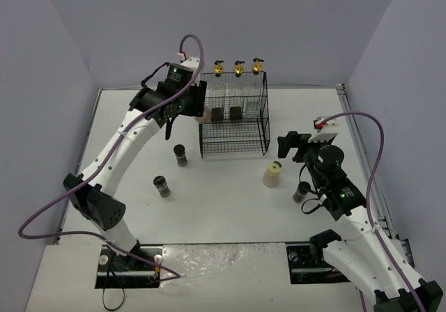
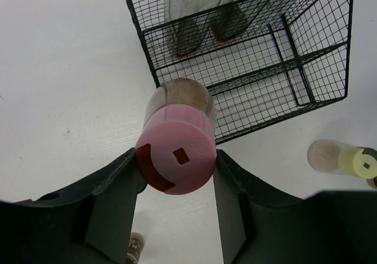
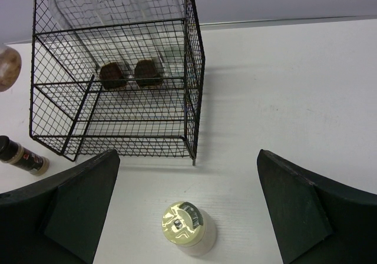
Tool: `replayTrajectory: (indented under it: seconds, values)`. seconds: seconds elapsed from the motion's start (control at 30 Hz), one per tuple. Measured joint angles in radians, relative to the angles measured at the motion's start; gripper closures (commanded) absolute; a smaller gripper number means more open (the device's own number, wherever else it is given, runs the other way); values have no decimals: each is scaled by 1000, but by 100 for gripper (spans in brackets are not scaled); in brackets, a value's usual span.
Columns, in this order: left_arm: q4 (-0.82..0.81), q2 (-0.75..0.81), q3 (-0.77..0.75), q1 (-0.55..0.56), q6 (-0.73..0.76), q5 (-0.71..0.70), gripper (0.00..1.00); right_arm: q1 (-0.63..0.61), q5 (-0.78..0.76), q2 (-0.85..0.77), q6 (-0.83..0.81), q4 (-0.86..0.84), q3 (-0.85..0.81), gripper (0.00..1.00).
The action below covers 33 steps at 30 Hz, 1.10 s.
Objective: Organize the condiment bottles
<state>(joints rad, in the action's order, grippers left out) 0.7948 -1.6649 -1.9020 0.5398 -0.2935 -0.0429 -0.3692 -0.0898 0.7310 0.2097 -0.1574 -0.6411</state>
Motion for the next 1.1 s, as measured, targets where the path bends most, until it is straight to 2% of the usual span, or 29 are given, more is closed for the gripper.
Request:
replayTrajectory:
  seconds: [0.37, 0.8, 0.97, 1.1]
  values:
    - [-16, -213, -179, 34, 0, -49, 79, 0, 0, -20, 0, 42, -1, 0]
    - [-15, -373, -261, 36, 2, -68, 79, 0, -1, -42, 0, 72, -1, 0]
    - [9, -424, -296, 37, 0, -63, 74, 0, -1, -43, 0, 73, -1, 0]
    - [22, -474, -316, 37, -9, -59, 73, 0, -7, -44, 0, 73, -1, 0]
